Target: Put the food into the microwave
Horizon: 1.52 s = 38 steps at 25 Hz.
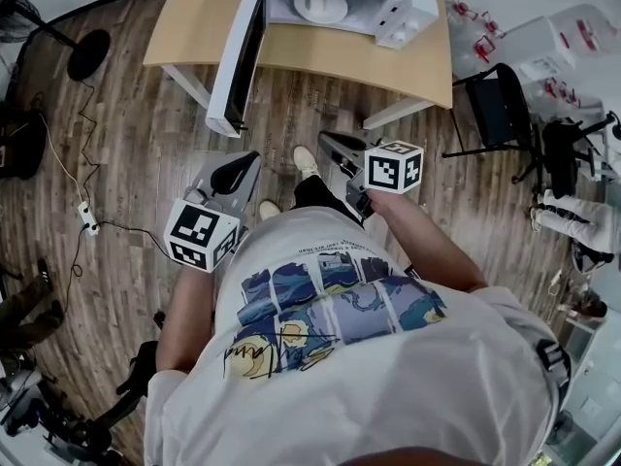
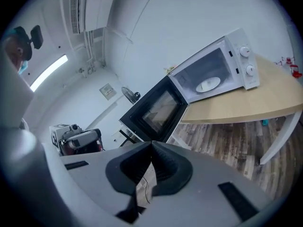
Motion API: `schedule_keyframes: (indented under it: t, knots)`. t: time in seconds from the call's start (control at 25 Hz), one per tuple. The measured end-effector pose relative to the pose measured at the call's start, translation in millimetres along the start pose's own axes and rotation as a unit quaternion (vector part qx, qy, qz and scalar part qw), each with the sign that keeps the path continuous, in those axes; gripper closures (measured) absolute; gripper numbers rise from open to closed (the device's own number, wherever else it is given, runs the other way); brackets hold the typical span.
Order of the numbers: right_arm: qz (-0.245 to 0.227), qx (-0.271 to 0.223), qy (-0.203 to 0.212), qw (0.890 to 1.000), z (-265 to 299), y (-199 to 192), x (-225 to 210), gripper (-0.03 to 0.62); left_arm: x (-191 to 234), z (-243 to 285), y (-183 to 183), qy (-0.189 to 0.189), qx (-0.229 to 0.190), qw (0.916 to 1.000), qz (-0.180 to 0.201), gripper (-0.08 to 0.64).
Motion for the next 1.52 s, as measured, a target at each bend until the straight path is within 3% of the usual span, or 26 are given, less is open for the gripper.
schedule_keyframes:
  t: [0.6, 1.2, 1.52]
  knots:
    - [-0.089, 0.027, -0.007, 0.996, 9, -25, 29, 0.584, -7, -37, -20, 0.023, -0.004, 0.9997, -0.012, 0.551]
    - [-0.094, 0.030, -0.002, 0.995, 3, -38, 39, 0.586, -12, -44, -24, 0.016, -0.006, 0.9998, -0.009, 0.551]
    - [-0.070, 0.027, 0.003, 0.997, -1, -43, 35, 0.586, -17, -46, -26, 0.017, -0.019, 0.9996, -0.010, 0.552]
Point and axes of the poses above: the fingertips, and each gripper's own axes: z forward along the fingers, x to its left, y out of its top, the point moved 3 cm from there along -z, backward along the fingers, and after that the axes turned 15 degrees about z, right-handed, at the moved point
